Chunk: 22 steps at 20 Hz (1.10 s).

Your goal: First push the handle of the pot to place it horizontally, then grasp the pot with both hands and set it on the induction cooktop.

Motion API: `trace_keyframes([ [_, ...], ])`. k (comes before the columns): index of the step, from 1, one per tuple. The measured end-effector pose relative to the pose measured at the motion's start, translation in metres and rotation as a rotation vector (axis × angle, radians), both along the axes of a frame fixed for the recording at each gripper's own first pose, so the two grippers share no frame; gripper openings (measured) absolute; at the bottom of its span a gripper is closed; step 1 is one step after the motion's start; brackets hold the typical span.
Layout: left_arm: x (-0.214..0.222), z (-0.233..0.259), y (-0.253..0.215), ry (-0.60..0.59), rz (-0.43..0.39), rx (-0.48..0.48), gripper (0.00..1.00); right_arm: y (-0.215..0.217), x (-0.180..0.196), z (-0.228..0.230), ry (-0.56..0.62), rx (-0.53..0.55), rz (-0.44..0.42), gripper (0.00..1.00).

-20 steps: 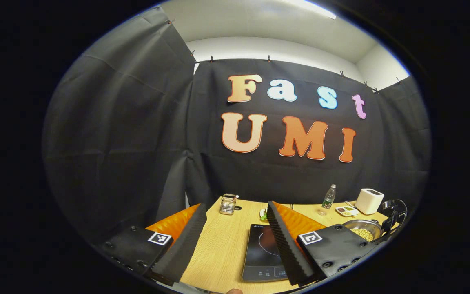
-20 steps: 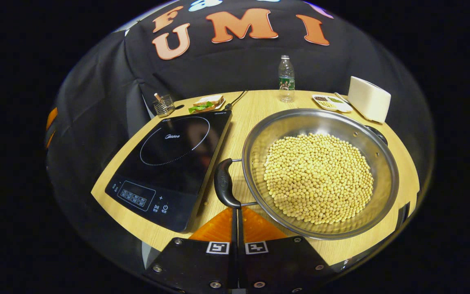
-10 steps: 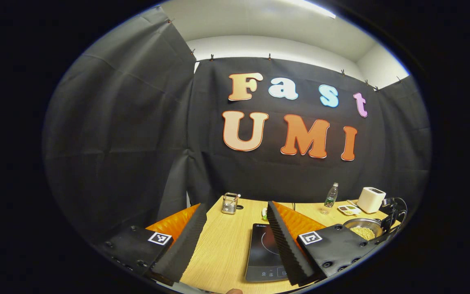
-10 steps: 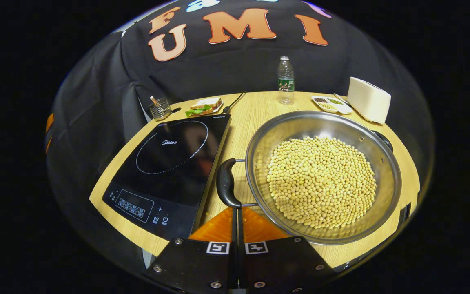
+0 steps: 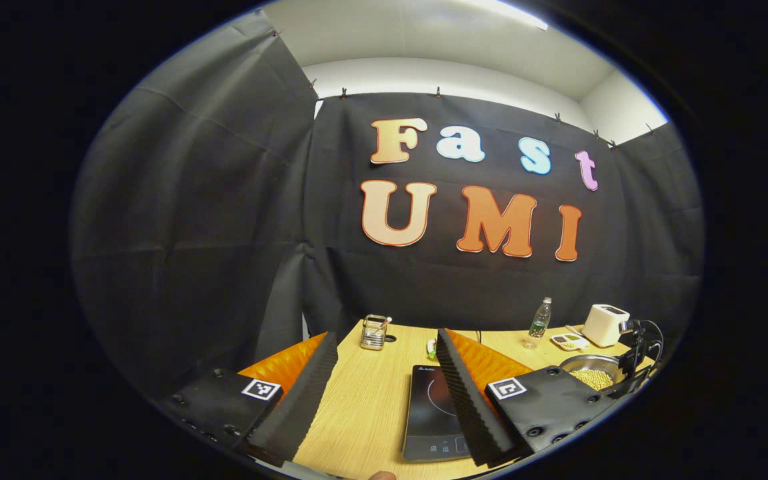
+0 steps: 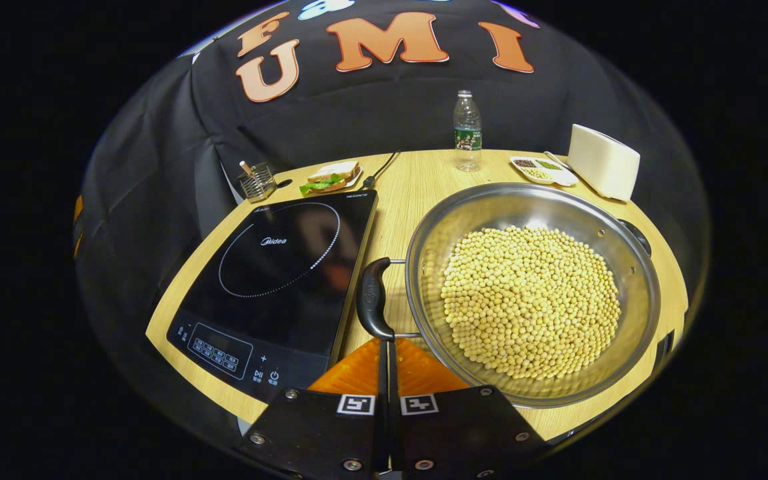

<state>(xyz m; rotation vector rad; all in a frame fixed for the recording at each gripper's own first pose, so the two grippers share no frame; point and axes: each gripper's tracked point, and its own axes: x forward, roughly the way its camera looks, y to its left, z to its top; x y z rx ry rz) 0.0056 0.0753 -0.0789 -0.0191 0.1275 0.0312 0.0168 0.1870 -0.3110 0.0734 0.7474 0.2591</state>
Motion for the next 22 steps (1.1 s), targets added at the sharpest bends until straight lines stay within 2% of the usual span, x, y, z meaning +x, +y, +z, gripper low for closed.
trace_keyframes([
  [9, 0.007, -0.011, 0.012, 0.021, 0.029, -0.005, 0.98, 0.007, 0.018, 0.001, -0.008, 0.033, -0.046, 0.00],
  [22, 0.022, -0.024, 0.005, 0.031, 0.007, 0.002, 0.98, 0.016, 0.037, 0.002, -0.025, 0.048, -0.059, 0.00],
])
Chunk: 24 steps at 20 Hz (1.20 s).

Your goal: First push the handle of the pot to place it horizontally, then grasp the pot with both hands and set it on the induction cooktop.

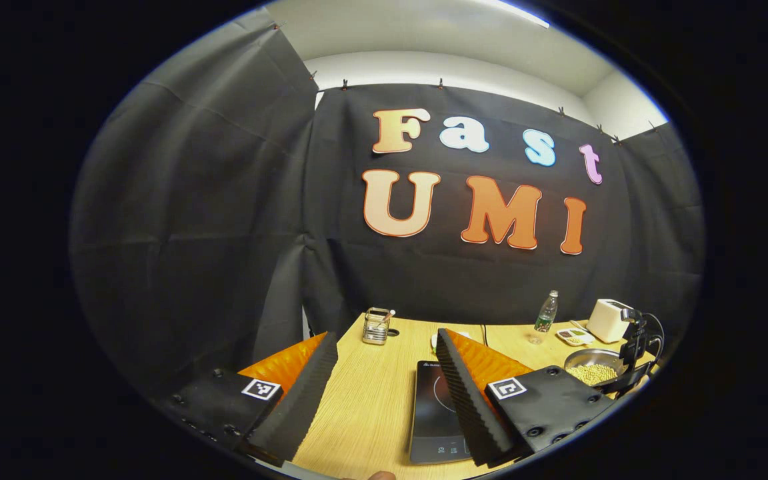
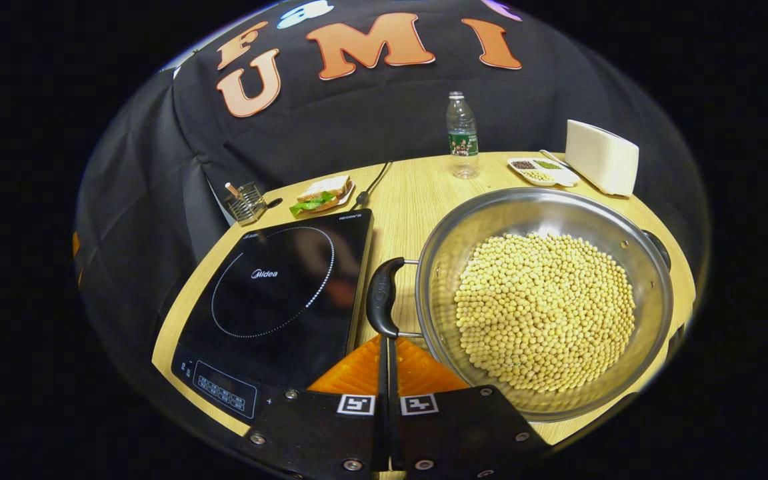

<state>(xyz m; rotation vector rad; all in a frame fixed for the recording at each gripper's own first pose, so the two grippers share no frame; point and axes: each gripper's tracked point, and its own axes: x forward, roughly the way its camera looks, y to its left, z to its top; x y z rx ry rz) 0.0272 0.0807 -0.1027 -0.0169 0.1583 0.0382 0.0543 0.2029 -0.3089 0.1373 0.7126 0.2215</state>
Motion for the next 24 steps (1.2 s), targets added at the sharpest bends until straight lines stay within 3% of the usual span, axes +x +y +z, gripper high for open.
trace_keyframes([
  [13, 0.010, -0.005, -0.023, 0.010, -0.032, -0.024, 0.98, 0.009, 0.009, 0.003, -0.005, 0.018, 0.022, 0.00],
  [18, 0.012, 0.006, -0.060, -0.009, -0.089, -0.032, 0.98, 0.014, -0.003, 0.038, -0.073, 0.079, 0.058, 0.02],
  [20, 0.013, 0.007, -0.082, -0.015, -0.126, -0.040, 0.98, 0.004, -0.007, 0.053, -0.109, 0.087, 0.057, 0.12],
  [21, 0.013, 0.009, -0.094, -0.018, -0.148, -0.042, 0.98, -0.005, -0.009, 0.060, -0.126, 0.085, 0.051, 0.23],
  [22, 0.012, 0.010, -0.108, -0.024, -0.176, -0.048, 0.97, -0.013, -0.012, 0.067, -0.143, 0.087, 0.042, 0.29],
  [23, 0.012, 0.010, -0.123, -0.025, -0.202, -0.058, 0.97, -0.023, -0.013, 0.074, -0.161, 0.090, 0.027, 0.49],
  [24, 0.011, 0.008, -0.137, -0.023, -0.227, -0.066, 0.98, -0.036, -0.013, 0.080, -0.178, 0.087, 0.006, 0.58],
])
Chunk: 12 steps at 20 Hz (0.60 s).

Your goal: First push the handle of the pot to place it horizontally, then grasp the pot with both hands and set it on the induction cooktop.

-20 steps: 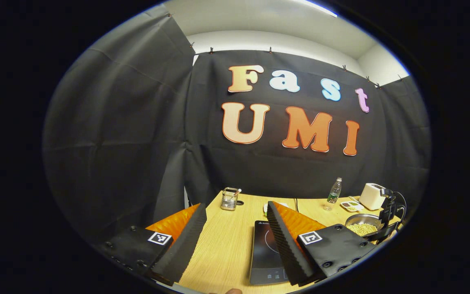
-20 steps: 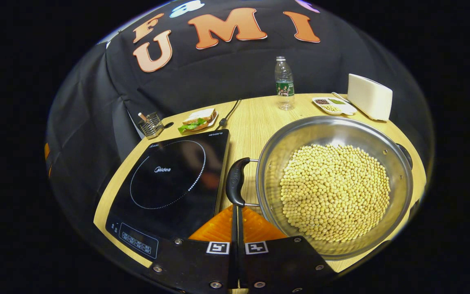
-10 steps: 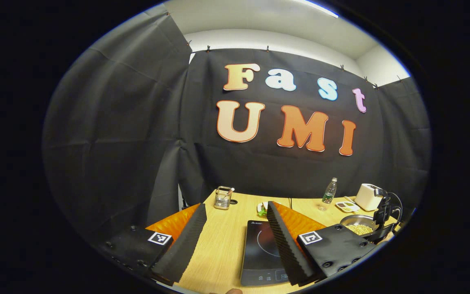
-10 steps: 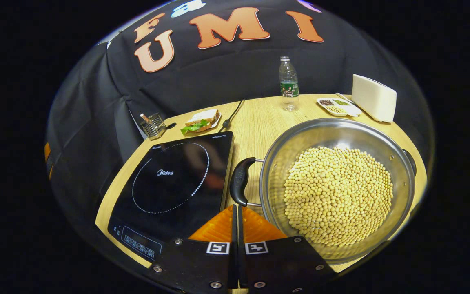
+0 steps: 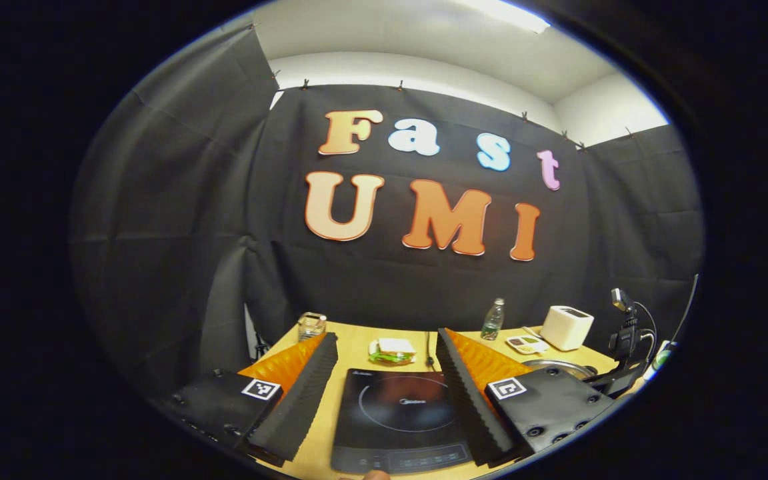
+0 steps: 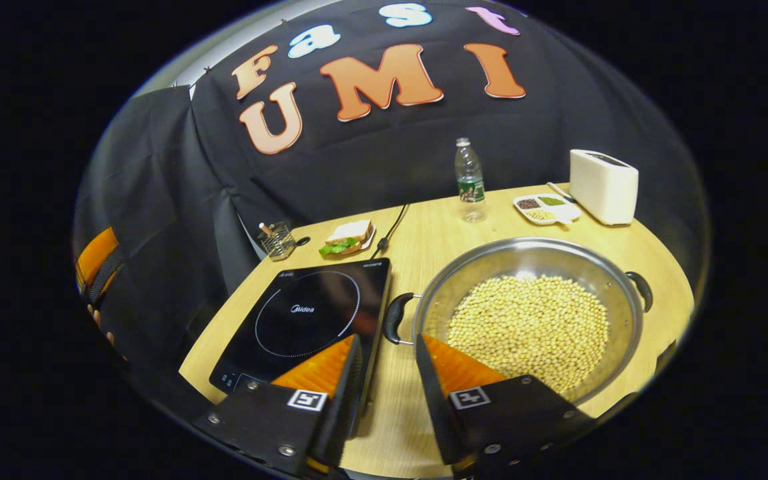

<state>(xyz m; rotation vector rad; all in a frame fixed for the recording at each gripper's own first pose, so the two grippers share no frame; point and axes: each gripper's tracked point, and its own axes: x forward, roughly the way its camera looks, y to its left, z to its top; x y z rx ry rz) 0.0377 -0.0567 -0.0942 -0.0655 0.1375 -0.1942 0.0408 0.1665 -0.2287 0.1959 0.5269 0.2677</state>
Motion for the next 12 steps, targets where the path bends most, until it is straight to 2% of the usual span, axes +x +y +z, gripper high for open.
trace_keyframes([
  [4, -0.002, -0.012, -0.055, 0.021, -0.078, -0.002, 0.98, -0.061, 0.003, 0.013, -0.056, -0.036, -0.109, 0.82],
  [5, -0.002, -0.018, -0.070, 0.029, -0.098, -0.002, 0.98, -0.076, 0.003, 0.016, -0.067, -0.042, -0.139, 0.92],
  [12, -0.003, -0.083, -0.180, 0.156, -0.236, -0.009, 0.98, -0.165, 0.006, 0.021, -0.104, -0.065, -0.292, 0.94],
])
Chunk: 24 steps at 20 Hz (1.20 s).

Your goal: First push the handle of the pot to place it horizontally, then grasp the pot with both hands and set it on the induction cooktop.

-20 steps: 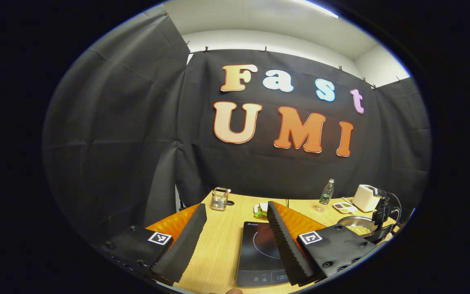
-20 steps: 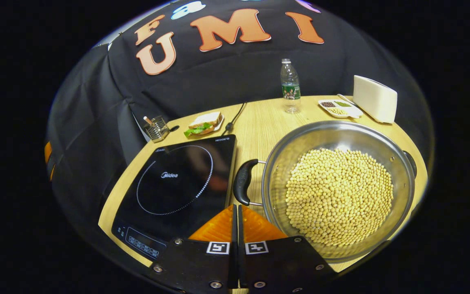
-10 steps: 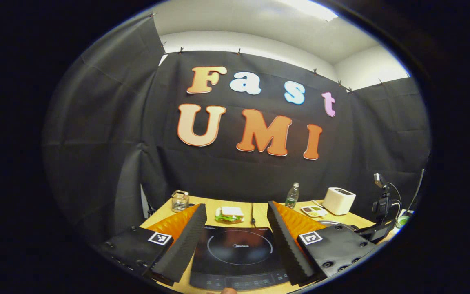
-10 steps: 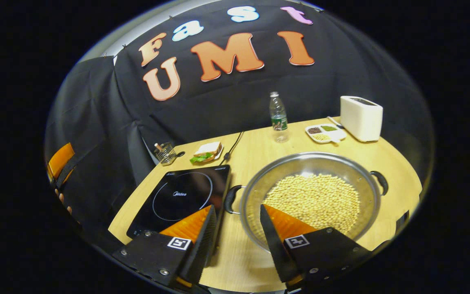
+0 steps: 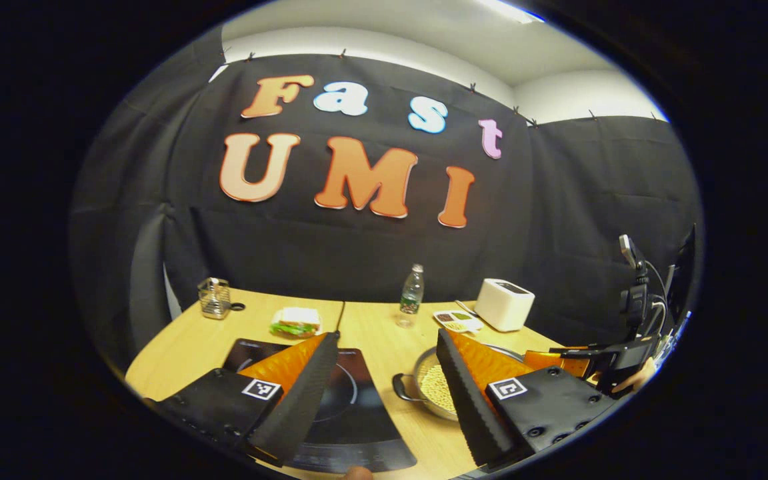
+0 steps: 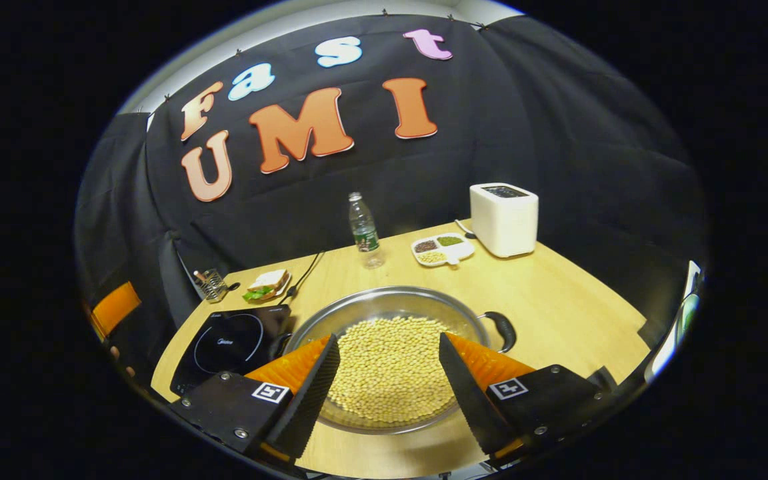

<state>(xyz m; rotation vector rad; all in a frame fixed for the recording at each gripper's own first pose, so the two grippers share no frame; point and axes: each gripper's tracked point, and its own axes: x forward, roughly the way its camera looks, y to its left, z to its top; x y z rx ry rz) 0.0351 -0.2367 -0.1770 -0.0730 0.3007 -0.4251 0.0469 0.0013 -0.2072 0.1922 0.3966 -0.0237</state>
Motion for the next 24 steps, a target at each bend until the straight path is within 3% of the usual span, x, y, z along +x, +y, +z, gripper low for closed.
trace_keyframes([
  [4, 0.010, -0.048, -0.037, 0.091, -0.017, 0.028, 0.98, -0.038, 0.007, -0.005, -0.004, -0.025, -0.053, 0.93],
  [9, 0.035, -0.115, -0.053, 0.190, 0.003, 0.140, 0.98, -0.072, 0.022, -0.023, 0.020, -0.015, -0.090, 0.93],
  [13, 0.044, -0.154, -0.064, 0.274, 0.016, 0.144, 0.98, -0.087, 0.036, -0.042, 0.049, -0.014, -0.102, 0.93],
  [18, 0.051, -0.173, -0.067, 0.305, 0.021, 0.162, 0.98, -0.090, 0.050, -0.057, 0.079, -0.010, -0.112, 0.94],
  [24, 0.048, -0.205, -0.071, 0.431, 0.012, 0.134, 0.99, -0.082, 0.058, -0.068, 0.120, -0.040, -0.086, 0.94],
])
